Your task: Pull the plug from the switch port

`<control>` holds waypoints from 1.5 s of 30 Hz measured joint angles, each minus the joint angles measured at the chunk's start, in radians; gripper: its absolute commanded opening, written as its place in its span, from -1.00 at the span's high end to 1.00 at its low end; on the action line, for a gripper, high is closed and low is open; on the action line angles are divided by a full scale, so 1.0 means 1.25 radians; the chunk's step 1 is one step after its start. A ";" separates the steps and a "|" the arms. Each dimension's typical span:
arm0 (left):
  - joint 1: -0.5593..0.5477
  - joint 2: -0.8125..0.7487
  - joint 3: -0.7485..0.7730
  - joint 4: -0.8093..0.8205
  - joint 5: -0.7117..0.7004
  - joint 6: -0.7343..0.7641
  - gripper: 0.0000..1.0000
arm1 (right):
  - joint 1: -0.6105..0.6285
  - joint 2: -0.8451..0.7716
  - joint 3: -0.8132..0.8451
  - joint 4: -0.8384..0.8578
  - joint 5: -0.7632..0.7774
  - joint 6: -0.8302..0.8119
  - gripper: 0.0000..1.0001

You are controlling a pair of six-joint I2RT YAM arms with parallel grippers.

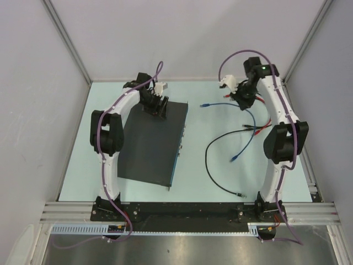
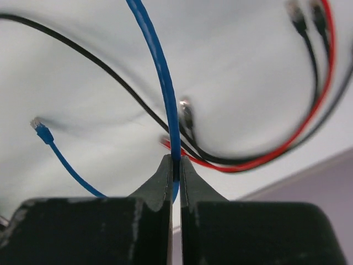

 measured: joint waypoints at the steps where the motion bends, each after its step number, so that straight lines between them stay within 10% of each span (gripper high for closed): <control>1: 0.000 0.001 0.002 -0.001 0.000 0.000 -0.57 | -0.023 -0.002 0.013 -0.003 0.008 -0.021 1.00; 10: 0.000 -0.006 -0.010 0.007 0.001 0.001 -0.58 | -0.236 0.279 0.365 0.010 0.103 -0.058 1.00; 22: 0.000 -0.018 -0.031 0.027 -0.001 0.002 -0.58 | -0.178 0.388 0.253 0.378 0.284 -0.026 1.00; 25: 0.000 -0.019 -0.032 0.029 -0.003 0.002 -0.58 | -0.166 0.423 0.252 0.476 0.318 0.011 -0.06; 28: -0.001 -0.019 -0.032 0.029 -0.003 0.002 -0.58 | -0.156 0.437 0.244 0.540 0.350 0.032 -0.53; 45: -0.023 -0.025 -0.025 0.016 -0.045 -0.007 -0.99 | -0.103 0.198 0.166 0.537 0.081 0.594 -0.99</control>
